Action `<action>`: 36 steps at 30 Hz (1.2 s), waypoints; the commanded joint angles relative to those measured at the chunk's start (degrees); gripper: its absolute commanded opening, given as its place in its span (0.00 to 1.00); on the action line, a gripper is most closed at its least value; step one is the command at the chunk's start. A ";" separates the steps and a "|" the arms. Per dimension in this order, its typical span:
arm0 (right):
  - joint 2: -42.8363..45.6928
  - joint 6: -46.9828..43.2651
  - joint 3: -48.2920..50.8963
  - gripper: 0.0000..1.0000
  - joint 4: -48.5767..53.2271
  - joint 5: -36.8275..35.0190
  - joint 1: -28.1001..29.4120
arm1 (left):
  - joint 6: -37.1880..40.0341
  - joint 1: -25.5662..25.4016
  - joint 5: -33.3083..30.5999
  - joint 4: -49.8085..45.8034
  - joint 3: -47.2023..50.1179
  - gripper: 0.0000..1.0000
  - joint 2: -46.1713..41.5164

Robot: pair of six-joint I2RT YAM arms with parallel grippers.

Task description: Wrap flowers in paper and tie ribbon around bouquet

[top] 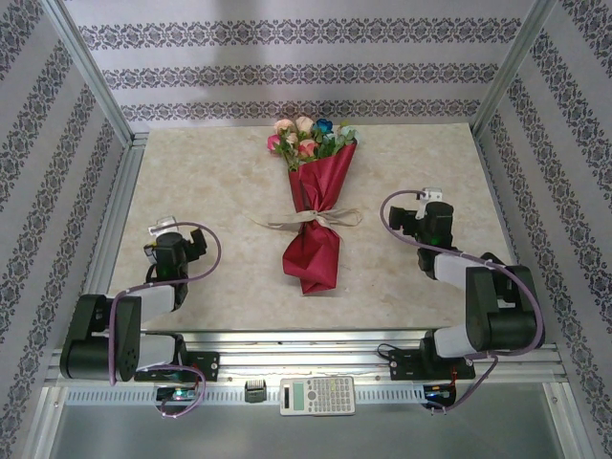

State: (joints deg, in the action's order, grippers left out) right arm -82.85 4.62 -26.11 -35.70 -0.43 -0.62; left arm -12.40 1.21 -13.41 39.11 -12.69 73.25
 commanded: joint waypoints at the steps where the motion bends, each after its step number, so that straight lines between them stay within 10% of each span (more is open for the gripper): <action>1: -3.42 -2.43 3.07 0.98 -13.13 3.08 -0.20 | 3.83 0.65 2.71 13.21 0.09 0.99 0.32; 11: -3.51 -3.16 3.92 0.98 -14.84 -1.61 1.44 | 6.03 4.17 9.58 12.81 -1.40 1.00 1.78; 15: -3.49 -3.41 3.99 0.98 -14.88 -2.12 1.85 | 4.69 3.73 6.99 -1.04 -2.28 0.99 -5.75; 28: -3.53 -3.21 3.83 0.98 -14.66 -1.46 1.50 | 9.67 1.34 13.94 27.59 -4.24 0.99 19.28; 36: -3.55 -3.20 3.85 0.98 -14.66 -1.42 1.50 | 9.44 1.01 13.73 17.51 -8.14 0.99 17.99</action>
State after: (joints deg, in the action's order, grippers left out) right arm -86.24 1.67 -22.31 -48.71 -1.67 0.89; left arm -4.34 2.81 -0.38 55.86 -19.40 91.24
